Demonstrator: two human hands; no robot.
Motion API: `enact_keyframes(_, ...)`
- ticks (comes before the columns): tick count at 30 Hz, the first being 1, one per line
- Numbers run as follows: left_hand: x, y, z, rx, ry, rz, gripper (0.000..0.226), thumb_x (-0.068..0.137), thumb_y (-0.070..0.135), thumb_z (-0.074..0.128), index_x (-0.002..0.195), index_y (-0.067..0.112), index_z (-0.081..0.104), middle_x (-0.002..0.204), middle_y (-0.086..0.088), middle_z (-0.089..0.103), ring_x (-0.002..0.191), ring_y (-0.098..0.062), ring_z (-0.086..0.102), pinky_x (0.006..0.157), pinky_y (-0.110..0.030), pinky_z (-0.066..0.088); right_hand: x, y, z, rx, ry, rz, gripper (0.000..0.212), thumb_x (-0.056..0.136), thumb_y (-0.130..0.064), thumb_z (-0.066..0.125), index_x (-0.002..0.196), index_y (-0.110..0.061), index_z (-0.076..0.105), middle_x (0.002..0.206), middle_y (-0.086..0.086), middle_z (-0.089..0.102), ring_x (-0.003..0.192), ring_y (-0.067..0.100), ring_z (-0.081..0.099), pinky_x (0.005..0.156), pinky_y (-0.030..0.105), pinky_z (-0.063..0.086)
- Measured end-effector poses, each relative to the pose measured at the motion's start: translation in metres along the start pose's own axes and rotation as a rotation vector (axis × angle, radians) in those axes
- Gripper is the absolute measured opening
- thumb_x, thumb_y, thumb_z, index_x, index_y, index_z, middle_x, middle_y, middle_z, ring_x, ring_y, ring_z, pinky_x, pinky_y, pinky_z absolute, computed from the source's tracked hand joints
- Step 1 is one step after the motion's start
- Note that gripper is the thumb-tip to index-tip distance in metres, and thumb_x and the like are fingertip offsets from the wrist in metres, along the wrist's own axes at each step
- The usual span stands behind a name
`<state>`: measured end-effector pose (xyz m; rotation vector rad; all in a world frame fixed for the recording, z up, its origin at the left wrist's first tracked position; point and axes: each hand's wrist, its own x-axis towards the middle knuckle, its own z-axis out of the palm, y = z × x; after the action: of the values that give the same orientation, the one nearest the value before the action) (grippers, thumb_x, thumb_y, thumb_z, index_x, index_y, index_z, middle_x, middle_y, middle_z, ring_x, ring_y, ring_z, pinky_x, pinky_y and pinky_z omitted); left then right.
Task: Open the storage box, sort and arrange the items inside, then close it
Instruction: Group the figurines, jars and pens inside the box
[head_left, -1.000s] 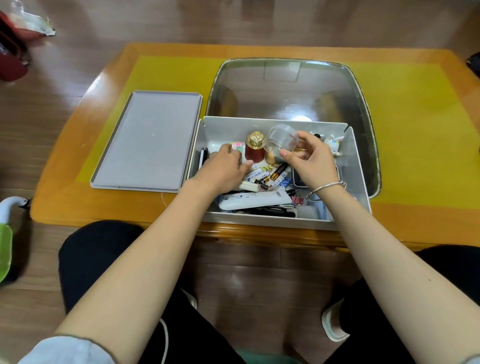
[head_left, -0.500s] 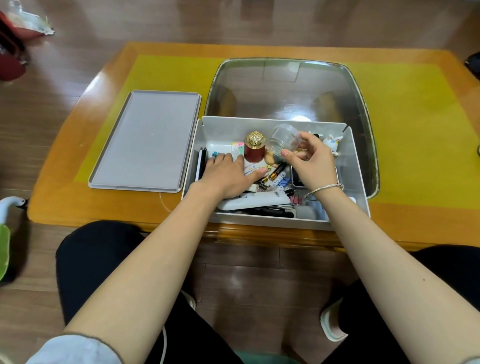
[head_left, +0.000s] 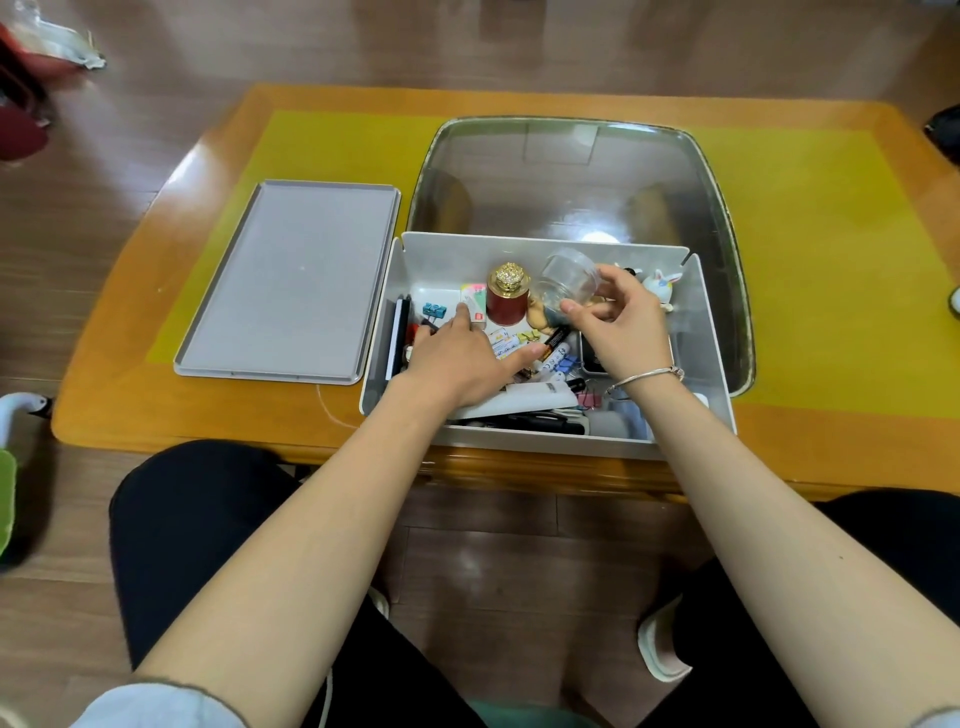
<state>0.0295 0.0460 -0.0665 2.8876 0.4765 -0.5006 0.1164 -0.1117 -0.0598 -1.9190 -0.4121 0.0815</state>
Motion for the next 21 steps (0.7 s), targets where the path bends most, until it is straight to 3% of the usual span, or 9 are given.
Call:
enact_keyframes(6,0.0015,-0.0039,0.0010,-0.062,0.028,-0.004,0.101,0.075,0.087,0.012,0.149,0.021,0.029,0.158,-0.016,0.015,0.143,-0.033,0.023,0.112,-0.051,0.022,-0.0014,0.0013,0.0008,-0.046,-0.014,0.009,0.038,0.078,-0.019,0.073,0.113,-0.015,0.059,0.084,0.006,0.070,0.072,0.021,0.067,0.077,0.031,0.056)
enact_keyframes(13,0.0068,-0.0024,-0.0009,-0.035,0.014,0.008,0.102,0.075,0.088,0.010,0.151,0.022,0.024,0.158,-0.015,0.014,0.145,-0.030,0.016,0.113,-0.053,0.016,-0.0005,0.0021,0.0011,-0.059,-0.005,0.024,0.040,0.078,-0.018,0.074,0.114,-0.014,0.058,0.077,-0.002,0.065,0.067,0.013,0.063,0.080,0.035,0.056)
enact_keyframes(17,0.0070,-0.0042,-0.0015,-0.046,0.018,0.019,0.099,0.076,0.087,0.010,0.150,0.023,0.025,0.158,-0.015,0.015,0.145,-0.029,0.017,0.113,-0.053,0.016,-0.0007,-0.0009,0.0003,-0.085,-0.002,0.011,0.038,0.078,-0.016,0.074,0.113,-0.016,0.059,0.073,-0.014,0.058,0.070,0.018,0.065,0.080,0.033,0.055)
enact_keyframes(21,0.0062,-0.0049,-0.0029,-0.048,0.012,0.032,0.100,0.075,0.087,0.009,0.150,0.023,0.026,0.159,-0.015,0.015,0.145,-0.030,0.019,0.113,-0.052,0.017,-0.0022,-0.0051,-0.0025,-0.075,-0.005,0.010,0.034,0.077,-0.014,0.074,0.104,-0.025,0.056,0.074,-0.016,0.058,0.071,0.022,0.066,0.079,0.033,0.054)
